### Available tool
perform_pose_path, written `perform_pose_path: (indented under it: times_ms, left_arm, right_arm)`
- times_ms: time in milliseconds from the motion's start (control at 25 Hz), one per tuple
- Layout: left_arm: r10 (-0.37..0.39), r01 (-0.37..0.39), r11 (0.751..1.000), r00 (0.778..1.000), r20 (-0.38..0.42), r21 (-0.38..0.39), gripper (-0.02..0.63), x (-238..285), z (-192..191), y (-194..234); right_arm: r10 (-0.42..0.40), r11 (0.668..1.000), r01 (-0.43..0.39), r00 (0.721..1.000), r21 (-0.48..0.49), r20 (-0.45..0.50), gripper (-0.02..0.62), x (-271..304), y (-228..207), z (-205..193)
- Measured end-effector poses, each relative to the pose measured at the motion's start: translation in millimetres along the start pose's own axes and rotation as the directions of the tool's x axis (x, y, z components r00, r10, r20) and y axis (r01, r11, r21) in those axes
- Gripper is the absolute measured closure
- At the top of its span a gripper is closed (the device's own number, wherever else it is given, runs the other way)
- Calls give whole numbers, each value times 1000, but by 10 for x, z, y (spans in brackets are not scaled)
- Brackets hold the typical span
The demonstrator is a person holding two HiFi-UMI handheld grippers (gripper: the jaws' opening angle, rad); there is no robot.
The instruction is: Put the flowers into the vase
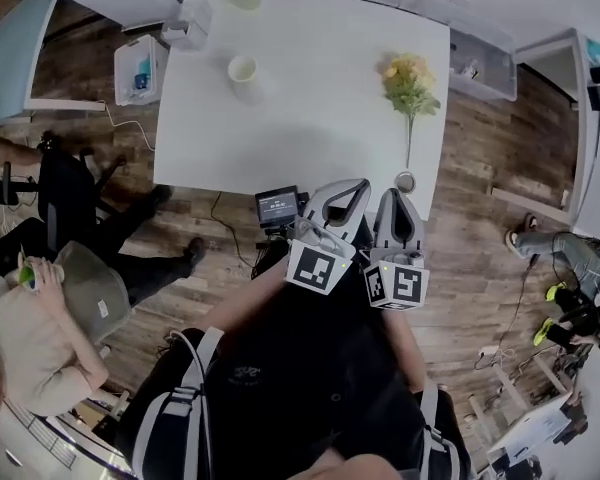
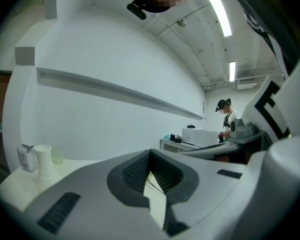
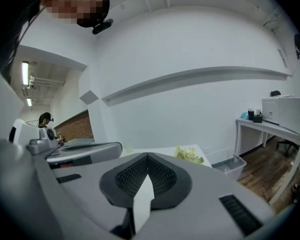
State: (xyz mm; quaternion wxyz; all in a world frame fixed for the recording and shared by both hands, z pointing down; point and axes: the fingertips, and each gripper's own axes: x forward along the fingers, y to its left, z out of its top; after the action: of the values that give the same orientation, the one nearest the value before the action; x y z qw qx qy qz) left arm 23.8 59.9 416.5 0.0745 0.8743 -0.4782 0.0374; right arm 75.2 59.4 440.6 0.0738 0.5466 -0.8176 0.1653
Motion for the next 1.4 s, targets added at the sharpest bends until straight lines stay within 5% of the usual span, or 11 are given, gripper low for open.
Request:
perform_pose_path:
  times_ms: [520, 800, 1080, 1240, 1400]
  left_arm:
    - [78, -76, 995, 996, -32, 57, 586, 986, 8, -156]
    - [141, -138, 990, 971, -191, 31, 586, 1346, -165, -223]
    - [175, -171, 985, 951, -254, 38, 586, 1876, -452, -30]
    - [151, -176, 983, 928, -340, -45, 586, 2163, -705, -11]
    - [128, -231, 954, 890, -437, -191, 584, 2382, -954, 45]
  right_arm:
    - [113, 993, -114, 993, 22, 17, 580, 450, -758, 165]
    - [145, 986, -144, 989, 79, -1, 580, 498, -1239, 147]
    - [97, 990, -95, 995, 102, -11, 580, 636, -1605, 80]
    - [55, 991, -52, 998, 120, -17, 580, 625, -1740, 74]
    - [28, 991, -23, 999, 133, -33, 580, 608, -1853, 30]
